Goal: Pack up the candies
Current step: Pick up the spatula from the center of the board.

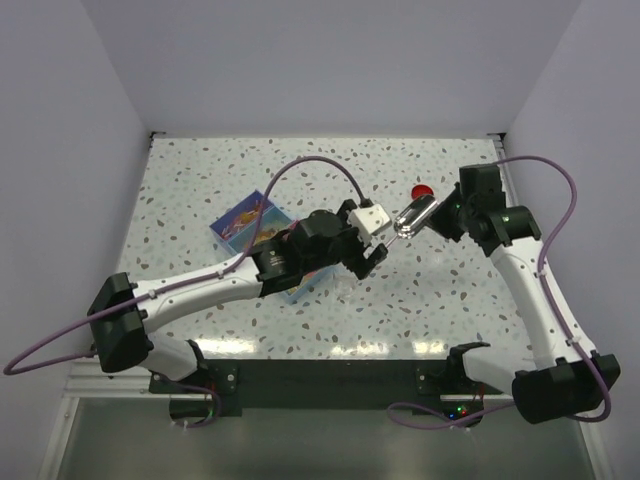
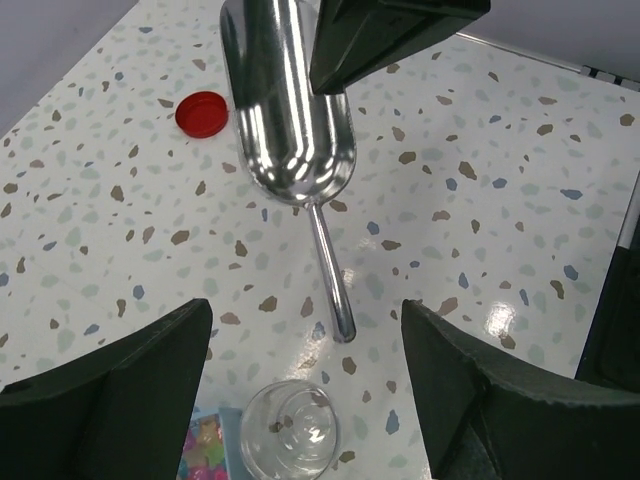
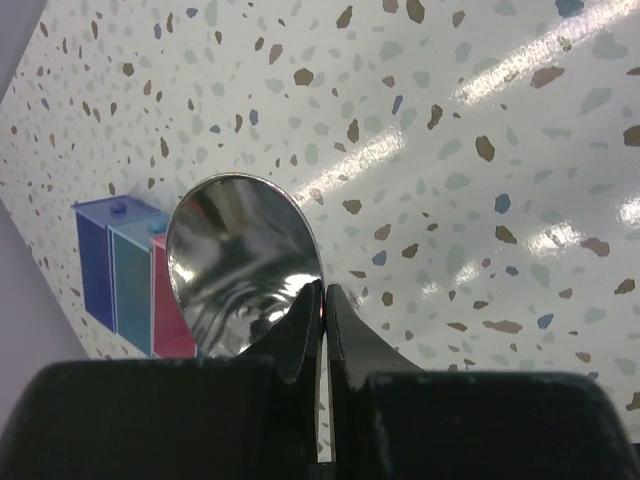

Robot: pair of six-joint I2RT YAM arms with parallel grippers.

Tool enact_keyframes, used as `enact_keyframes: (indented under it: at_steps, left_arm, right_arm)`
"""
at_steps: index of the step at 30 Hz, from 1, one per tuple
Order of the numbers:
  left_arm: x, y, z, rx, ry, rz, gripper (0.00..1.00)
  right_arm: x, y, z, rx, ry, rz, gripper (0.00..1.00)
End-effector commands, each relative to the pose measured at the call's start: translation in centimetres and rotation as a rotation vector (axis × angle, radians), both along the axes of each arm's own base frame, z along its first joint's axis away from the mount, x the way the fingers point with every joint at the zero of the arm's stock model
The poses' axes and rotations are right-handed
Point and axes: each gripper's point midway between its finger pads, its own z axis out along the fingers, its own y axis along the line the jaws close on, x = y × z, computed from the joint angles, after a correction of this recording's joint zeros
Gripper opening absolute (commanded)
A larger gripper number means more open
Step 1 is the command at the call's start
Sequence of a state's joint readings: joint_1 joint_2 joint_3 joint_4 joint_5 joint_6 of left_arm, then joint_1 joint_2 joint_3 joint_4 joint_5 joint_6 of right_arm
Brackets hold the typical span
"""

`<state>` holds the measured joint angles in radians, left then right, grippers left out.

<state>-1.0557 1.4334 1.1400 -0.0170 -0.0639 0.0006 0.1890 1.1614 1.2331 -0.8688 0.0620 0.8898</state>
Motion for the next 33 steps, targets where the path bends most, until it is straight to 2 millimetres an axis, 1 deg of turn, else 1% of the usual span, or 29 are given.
enact_keyframes:
  at_steps: [1,3,4,6,7,9,10,15,16,17,19,20,22,25,28,31,33]
  left_arm:
    - [0.0,-2.5,3.1,-0.049,-0.100,-0.041,0.81]
    - [-0.1,-3.1,3.4,-0.051,-0.114,-0.043,0.79]
    - [0.1,-3.4,2.9,-0.041,-0.111,-0.038,0.79]
    - [0.1,-4.0,2.8,-0.036,-0.113,-0.042,0.77]
    - [0.2,-4.3,2.1,-0.022,-0.106,-0.038,0.76]
    - [0.4,-4.6,1.7,-0.021,-0.102,-0.029,0.73]
    - [0.6,-4.6,1.2,-0.013,-0.098,-0.017,0.72]
    - [1.9,-4.5,0.1,0.022,-0.104,0.051,0.66]
    - [2.2,-4.5,-0.5,0.042,-0.100,0.067,0.65]
    - [2.3,-4.6,-0.5,0.044,-0.101,0.071,0.63]
    - [2.4,-4.6,-0.9,0.057,-0.096,0.073,0.61]
    - [2.4,-4.7,-1.1,0.059,-0.094,0.073,0.57]
    - [2.5,-4.8,-1.2,0.057,-0.093,0.071,0.54]
    - [2.4,-5.0,-1.2,0.058,-0.093,0.064,0.53]
    - [2.5,-5.0,-1.6,0.067,-0.089,0.064,0.49]
    - [2.4,-5.0,-2.0,0.076,-0.083,0.064,0.40]
    - [2.4,-4.9,-2.2,0.081,-0.080,0.062,0.35]
  right_arm:
    - [-0.7,0.0,0.0,0.034,-0.002,-0.066,0.00]
    - [-1.0,-0.1,-0.2,0.036,0.000,-0.073,0.00]
    - [-1.1,0.0,-0.2,0.039,-0.001,-0.075,0.00]
    - [-1.2,0.2,-0.2,0.048,-0.001,-0.083,0.00]
    - [-1.3,0.1,0.0,0.049,-0.009,-0.089,0.00]
    - [-1.3,0.0,0.0,0.046,-0.019,-0.102,0.00]
    - [-1.3,-0.1,0.1,0.044,-0.022,-0.105,0.00]
    - [-1.4,0.0,-0.3,0.042,-0.010,-0.103,0.00]
    - [-1.5,0.2,-0.5,0.047,-0.007,-0.098,0.00]
    - [-1.5,0.3,-0.7,0.051,-0.003,-0.097,0.00]
    - [-1.4,0.4,-0.7,0.052,-0.005,-0.097,0.00]
    - [-1.4,0.4,-0.8,0.052,-0.005,-0.095,0.00]
    - [-1.4,0.4,-0.8,0.049,-0.007,-0.095,0.00]
    - [-1.3,0.4,-1.1,0.044,-0.002,-0.095,0.00]
    - [-1.3,0.7,-1.3,0.055,0.000,-0.093,0.00]
    - [-1.3,0.9,-1.4,0.062,0.002,-0.089,0.00]
    - [-1.2,0.9,-1.3,0.062,0.000,-0.091,0.00]
